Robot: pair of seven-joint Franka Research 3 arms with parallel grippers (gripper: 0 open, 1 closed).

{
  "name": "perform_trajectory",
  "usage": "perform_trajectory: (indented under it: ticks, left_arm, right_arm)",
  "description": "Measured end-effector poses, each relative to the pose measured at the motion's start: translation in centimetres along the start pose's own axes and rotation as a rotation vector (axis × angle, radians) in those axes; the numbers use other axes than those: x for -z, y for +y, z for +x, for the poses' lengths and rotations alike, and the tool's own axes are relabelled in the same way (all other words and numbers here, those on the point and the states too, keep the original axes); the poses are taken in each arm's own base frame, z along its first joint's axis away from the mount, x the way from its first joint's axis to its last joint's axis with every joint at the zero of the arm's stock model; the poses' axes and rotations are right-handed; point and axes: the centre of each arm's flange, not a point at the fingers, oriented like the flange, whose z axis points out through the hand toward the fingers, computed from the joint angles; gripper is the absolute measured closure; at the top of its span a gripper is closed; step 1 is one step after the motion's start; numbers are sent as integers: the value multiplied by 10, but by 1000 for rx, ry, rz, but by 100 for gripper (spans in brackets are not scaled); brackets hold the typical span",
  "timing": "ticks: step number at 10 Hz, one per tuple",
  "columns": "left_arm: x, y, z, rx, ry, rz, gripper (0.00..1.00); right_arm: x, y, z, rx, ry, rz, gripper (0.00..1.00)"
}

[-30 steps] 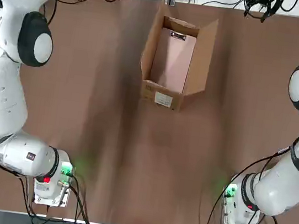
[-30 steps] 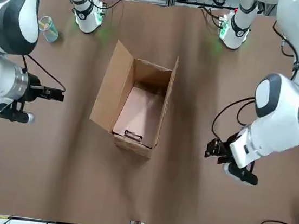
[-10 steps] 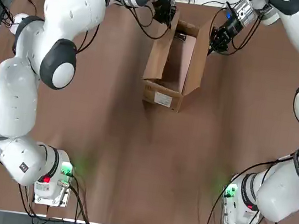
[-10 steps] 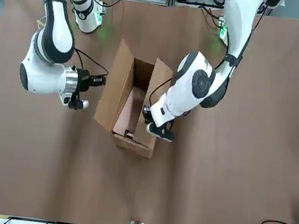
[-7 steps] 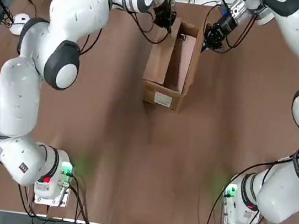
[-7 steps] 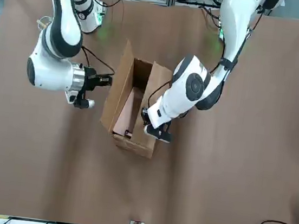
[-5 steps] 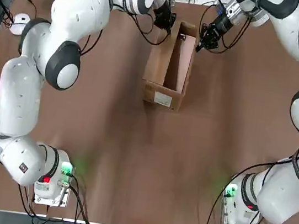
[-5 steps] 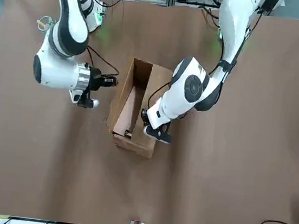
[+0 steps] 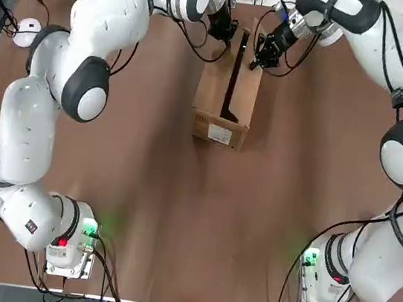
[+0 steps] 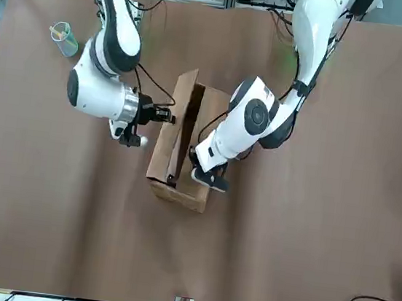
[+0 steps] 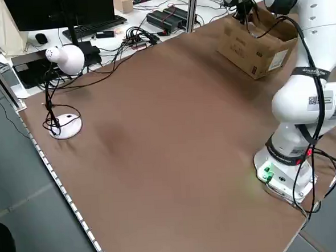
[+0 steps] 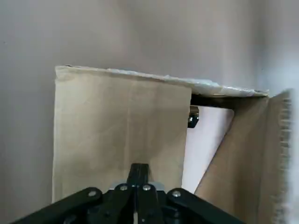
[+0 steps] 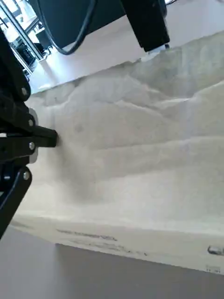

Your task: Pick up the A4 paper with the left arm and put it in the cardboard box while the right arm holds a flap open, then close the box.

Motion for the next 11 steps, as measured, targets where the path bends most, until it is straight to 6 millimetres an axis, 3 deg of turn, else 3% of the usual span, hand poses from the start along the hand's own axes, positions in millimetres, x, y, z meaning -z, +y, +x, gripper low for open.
perform_trajectory:
  ticks: [3,11]
  left_arm:
    - [-2,1,-1,-12,5,11,99]
    - [-5,1,-2,-16,9,16,99]
  right_arm:
    - [-31,6,7,-13,30,-32,99]
    - [-34,7,8,-18,32,-34,99]
